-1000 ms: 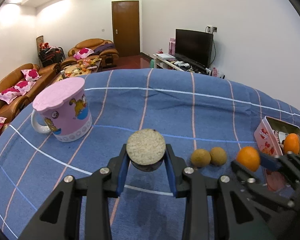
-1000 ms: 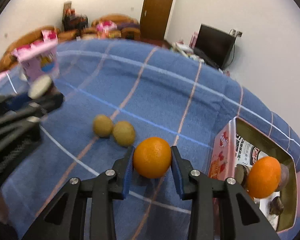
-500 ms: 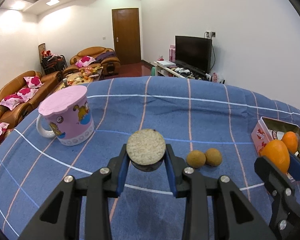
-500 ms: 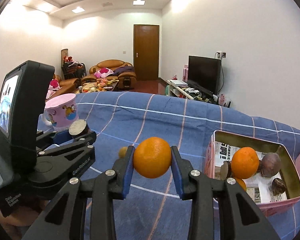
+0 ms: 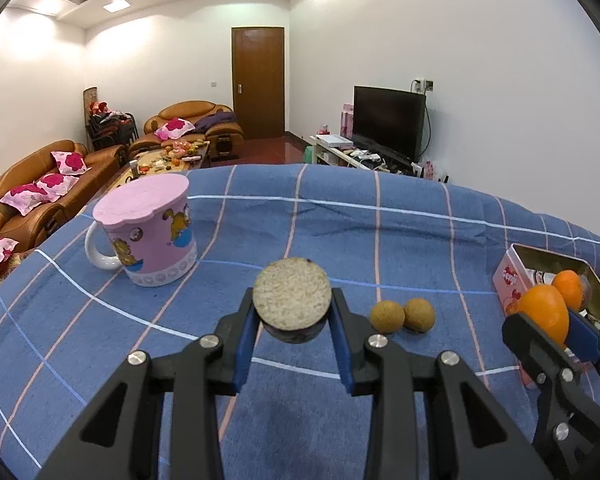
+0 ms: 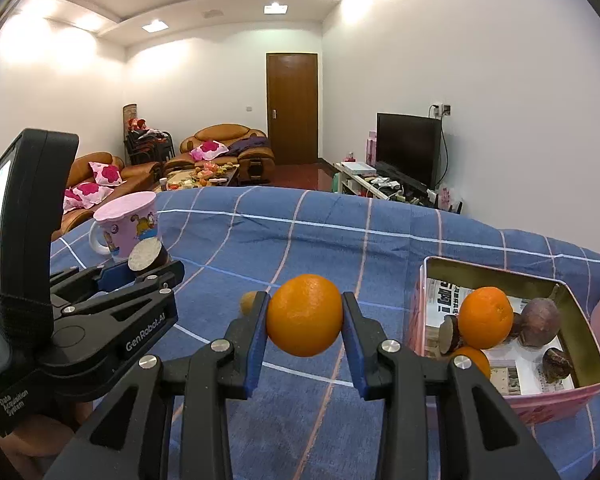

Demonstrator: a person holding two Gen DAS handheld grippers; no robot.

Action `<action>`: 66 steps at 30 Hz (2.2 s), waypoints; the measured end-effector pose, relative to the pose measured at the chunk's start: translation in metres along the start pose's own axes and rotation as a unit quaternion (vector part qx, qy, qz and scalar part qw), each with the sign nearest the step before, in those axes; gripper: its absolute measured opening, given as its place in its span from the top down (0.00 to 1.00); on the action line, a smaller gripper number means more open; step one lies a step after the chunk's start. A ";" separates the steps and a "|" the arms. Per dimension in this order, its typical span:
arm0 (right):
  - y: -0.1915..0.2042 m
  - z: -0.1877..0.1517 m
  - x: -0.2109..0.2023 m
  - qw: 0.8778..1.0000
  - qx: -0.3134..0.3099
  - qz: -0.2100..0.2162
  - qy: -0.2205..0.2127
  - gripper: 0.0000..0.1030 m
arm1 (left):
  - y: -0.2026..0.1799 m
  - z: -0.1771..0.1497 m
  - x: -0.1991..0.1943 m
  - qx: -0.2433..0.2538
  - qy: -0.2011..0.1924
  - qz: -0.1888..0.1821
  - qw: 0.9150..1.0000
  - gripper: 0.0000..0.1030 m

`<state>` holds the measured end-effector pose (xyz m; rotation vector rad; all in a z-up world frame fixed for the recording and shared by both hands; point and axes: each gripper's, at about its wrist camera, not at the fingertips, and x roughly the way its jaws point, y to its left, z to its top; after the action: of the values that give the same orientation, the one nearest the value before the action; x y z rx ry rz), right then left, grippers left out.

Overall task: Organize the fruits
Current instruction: 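Carry the wrapped roll and orange over the tin box with both tools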

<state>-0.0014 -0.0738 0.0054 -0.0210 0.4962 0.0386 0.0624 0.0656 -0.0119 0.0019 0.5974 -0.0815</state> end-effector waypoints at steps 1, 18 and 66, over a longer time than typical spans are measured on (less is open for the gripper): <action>0.001 0.000 -0.001 1.000 -0.001 0.000 -0.001 0.64 | 0.000 -0.001 -0.001 0.000 -0.002 0.000 1.000 0.65; -0.007 -0.005 -0.012 1.000 0.001 -0.001 -0.004 0.64 | -0.010 -0.008 -0.019 0.005 -0.026 0.010 1.000 0.65; -0.160 -0.030 -0.068 0.993 0.034 -0.113 -0.010 0.64 | -0.166 -0.023 -0.049 0.083 -0.043 -0.059 0.994 0.65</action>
<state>-0.0691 -0.2370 0.0133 -0.0093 0.4725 -0.1993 -0.0040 -0.0956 0.0001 0.1227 0.5026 -0.2452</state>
